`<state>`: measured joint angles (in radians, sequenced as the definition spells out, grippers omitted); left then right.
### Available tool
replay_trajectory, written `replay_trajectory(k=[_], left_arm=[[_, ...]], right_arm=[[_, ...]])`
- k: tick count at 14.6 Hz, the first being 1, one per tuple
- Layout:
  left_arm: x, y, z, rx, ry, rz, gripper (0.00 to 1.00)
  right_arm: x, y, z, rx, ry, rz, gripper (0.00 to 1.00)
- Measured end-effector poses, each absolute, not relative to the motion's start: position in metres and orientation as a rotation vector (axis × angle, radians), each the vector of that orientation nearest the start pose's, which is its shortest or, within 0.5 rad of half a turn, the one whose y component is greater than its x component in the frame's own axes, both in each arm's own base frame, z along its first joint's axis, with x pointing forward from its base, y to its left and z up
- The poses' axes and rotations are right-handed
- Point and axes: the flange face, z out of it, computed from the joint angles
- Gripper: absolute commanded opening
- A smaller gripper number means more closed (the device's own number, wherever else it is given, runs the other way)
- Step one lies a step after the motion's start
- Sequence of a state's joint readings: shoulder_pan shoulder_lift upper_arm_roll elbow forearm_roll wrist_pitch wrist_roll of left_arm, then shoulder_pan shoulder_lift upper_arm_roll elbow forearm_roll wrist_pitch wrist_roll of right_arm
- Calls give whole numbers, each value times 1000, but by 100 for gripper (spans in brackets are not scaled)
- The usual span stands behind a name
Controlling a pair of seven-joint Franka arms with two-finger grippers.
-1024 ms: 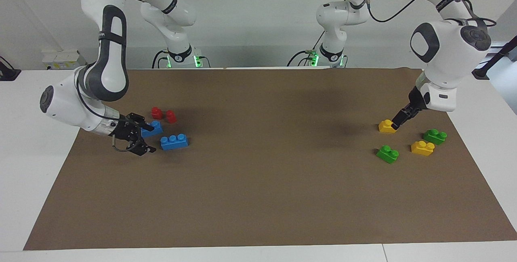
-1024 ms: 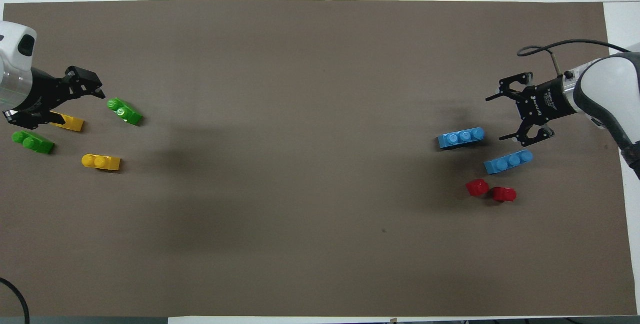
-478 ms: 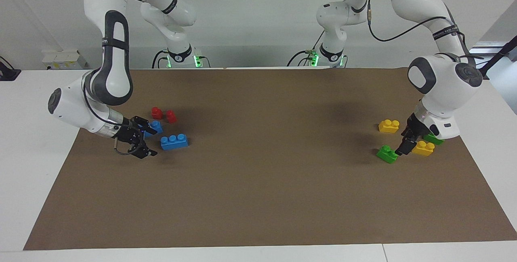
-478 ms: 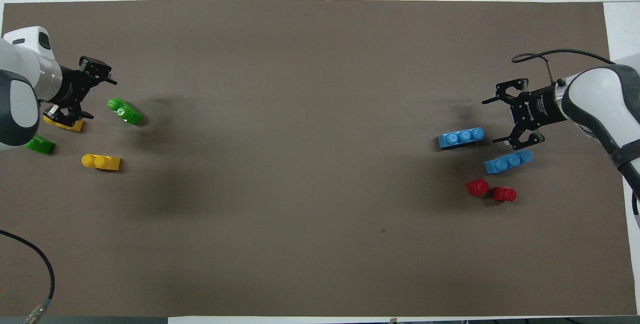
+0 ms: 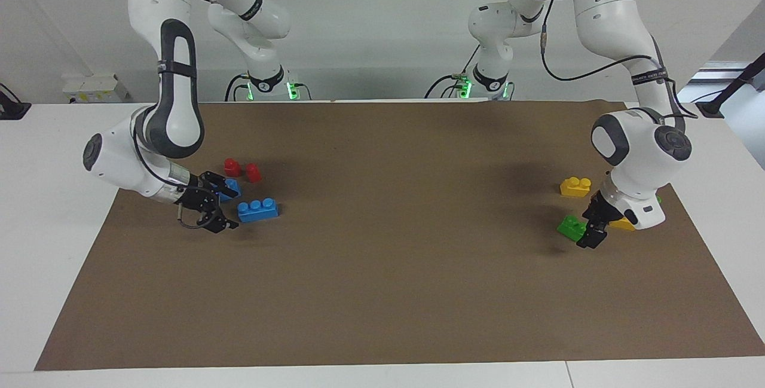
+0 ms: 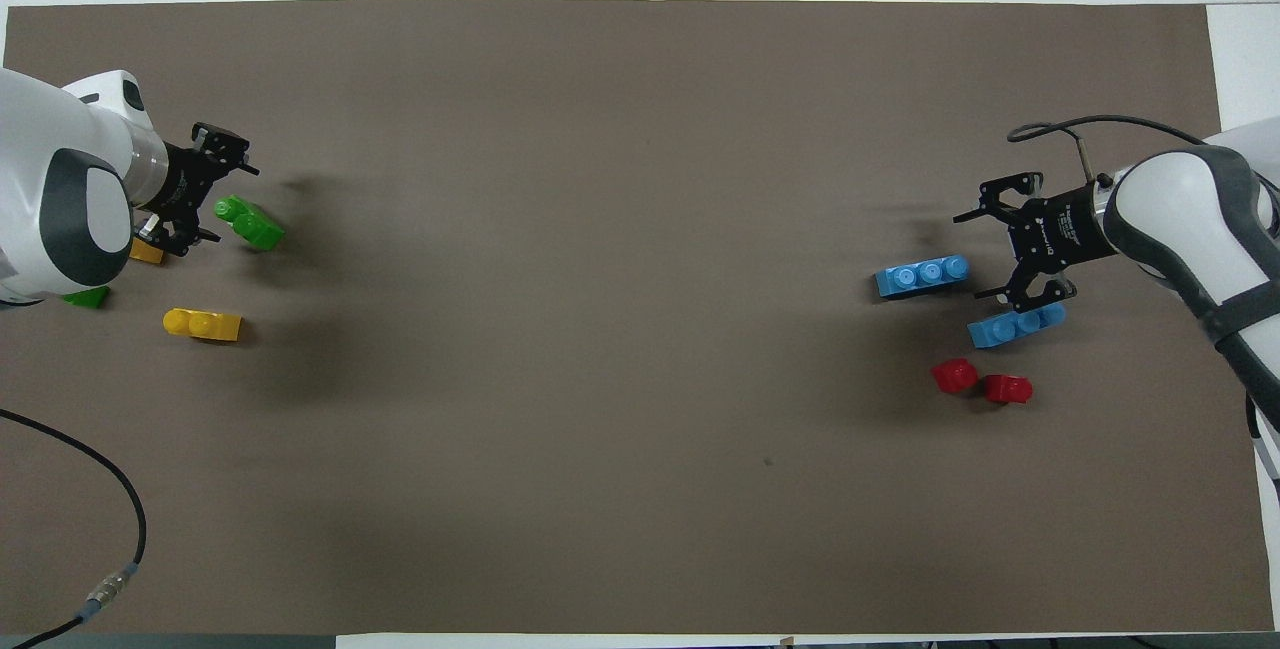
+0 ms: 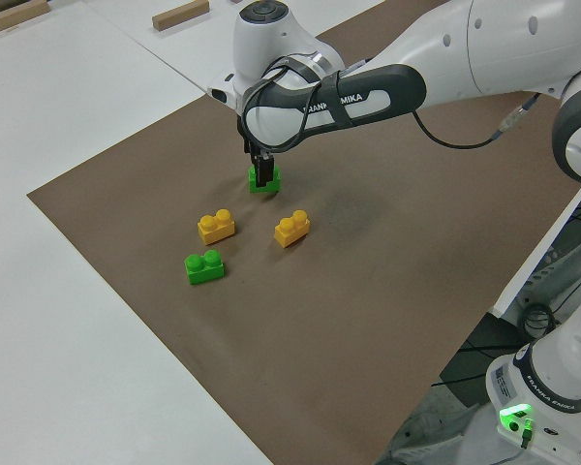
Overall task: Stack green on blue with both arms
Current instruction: 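Close the left gripper on the green brick while the right gripper grasps the blue brick, then lift the green brick with the left gripper while the right gripper carries the blue brick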
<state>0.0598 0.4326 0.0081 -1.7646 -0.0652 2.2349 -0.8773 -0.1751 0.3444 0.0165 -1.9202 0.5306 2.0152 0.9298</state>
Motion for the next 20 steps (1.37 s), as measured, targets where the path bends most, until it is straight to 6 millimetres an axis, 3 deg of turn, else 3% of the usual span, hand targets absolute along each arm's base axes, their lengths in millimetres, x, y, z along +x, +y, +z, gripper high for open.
replay_trajectory(k=[6,8,9,10,11,12,14,15,16,20], left_arm=[[651,42,305,-2822,-1518,-44,99],[651,42,305,-2822,-1518,-44,96],[651,42,305,-2822,-1518,-44,87],[651,42,305,-2822,-1518,-44,61],[651,42,305,-2822,-1517,-45,15],[651,42,306,-2823,-1517,-45,0],[651,42,307,-2839,-1486,-47,0],[652,42,308,-2853,-1458,-49,0],[652,42,310,-2863,-1437,-48,0],[657,44,326,-2871,-1422,-49,0]], right_arm=[[594,-55,295,-2111,1763,529,92],[594,-52,295,-2115,1760,526,84],[594,-53,294,-2116,1760,527,81],[593,-53,294,-2119,1755,527,76],[593,-53,293,-2122,1749,526,68],[593,-53,292,-2125,1745,523,54],[592,-53,291,-2129,1740,513,16],[592,-53,291,-2130,1739,513,6],[592,-53,291,-2131,1738,513,0],[597,-53,299,-2137,1721,500,0]])
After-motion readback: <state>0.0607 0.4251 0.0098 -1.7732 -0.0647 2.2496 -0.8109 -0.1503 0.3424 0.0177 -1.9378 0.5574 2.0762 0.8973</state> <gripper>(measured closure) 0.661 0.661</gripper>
